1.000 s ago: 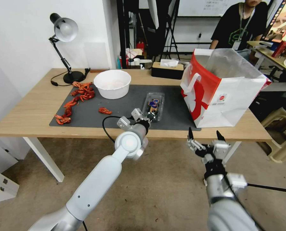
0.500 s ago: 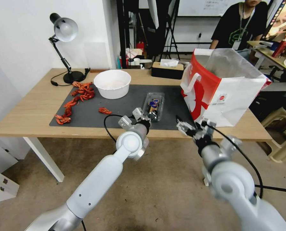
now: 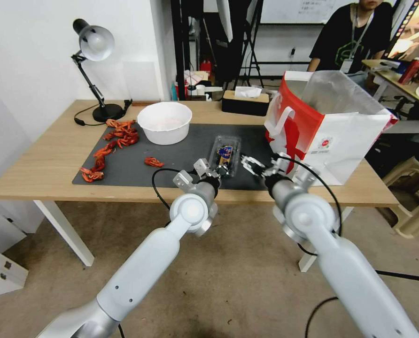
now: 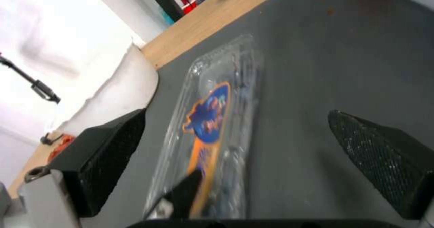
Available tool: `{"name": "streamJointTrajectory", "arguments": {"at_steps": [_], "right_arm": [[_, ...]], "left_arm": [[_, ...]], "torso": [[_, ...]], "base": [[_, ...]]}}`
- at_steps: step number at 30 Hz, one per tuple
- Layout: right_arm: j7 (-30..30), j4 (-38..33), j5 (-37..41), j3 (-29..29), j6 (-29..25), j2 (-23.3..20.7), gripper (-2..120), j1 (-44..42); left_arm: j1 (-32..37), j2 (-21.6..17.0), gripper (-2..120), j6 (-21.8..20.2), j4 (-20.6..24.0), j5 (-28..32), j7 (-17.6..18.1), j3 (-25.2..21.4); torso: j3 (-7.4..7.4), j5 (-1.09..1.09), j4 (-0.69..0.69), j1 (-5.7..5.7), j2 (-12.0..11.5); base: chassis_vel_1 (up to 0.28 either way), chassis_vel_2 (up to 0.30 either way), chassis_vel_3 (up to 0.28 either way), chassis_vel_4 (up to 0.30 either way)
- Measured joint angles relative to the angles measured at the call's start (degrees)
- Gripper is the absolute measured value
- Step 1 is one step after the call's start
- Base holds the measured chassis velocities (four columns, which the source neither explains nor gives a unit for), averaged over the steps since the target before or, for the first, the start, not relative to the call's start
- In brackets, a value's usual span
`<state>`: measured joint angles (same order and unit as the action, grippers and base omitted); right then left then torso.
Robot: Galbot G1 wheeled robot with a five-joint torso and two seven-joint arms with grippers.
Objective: Close the takeout container lid, then place the container into the takeout bag.
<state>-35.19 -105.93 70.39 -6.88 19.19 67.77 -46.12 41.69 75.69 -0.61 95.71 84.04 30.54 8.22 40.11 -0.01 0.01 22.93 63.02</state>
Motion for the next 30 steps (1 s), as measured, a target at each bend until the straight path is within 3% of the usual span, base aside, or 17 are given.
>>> {"name": "streamJointTrajectory", "arguments": {"at_steps": [8, 11, 16, 20, 30], "right_arm": [[-0.1, 5.7, -1.3, 1.5, 0.5, 3.2, 96, 3.0], [0.0, 7.8, -1.9, 1.9, 0.6, 4.7, 82, 3.6], [0.0, 9.4, -2.4, 2.2, 0.6, 6.1, 68, 4.1], [0.2, 11.0, -3.0, 2.3, 0.7, 7.3, 48, 4.6], [0.4, 11.7, -3.7, 1.9, 0.8, 7.9, 17, 4.4]], "left_arm": [[0.3, -0.4, 0, 0.1, 0.2, 0.0, 0.0, -0.2], [0.4, -0.4, 0, 0.1, 0.3, -0.1, -0.1, -0.2], [0.4, -0.5, 0, 0.1, 0.3, -0.1, -0.1, -0.2], [0.3, -0.5, 0, 0.2, 0.4, -0.1, -0.2, -0.3], [0.4, -0.9, 0, 0.4, 0.9, -1.9, -0.5, -0.3]], "torso": [[0.0, 0.0, -0.01, 0.0, 0.0], [-0.01, 0.01, -0.01, 0.0, 0.0], [-0.01, 0.01, -0.01, 0.0, 0.0], [-0.01, 0.01, -0.01, 0.0, 0.0], [-0.01, 0.01, -0.01, 0.0, 0.0]], "base": [[0.0, 0.0, 0.0, 0.0], [0.0, 0.0, 0.0, 0.0], [0.0, 0.0, 0.0, 0.0], [0.0, 0.0, 0.0, 0.0], [0.0, 0.0, 0.0, 0.0]]}}
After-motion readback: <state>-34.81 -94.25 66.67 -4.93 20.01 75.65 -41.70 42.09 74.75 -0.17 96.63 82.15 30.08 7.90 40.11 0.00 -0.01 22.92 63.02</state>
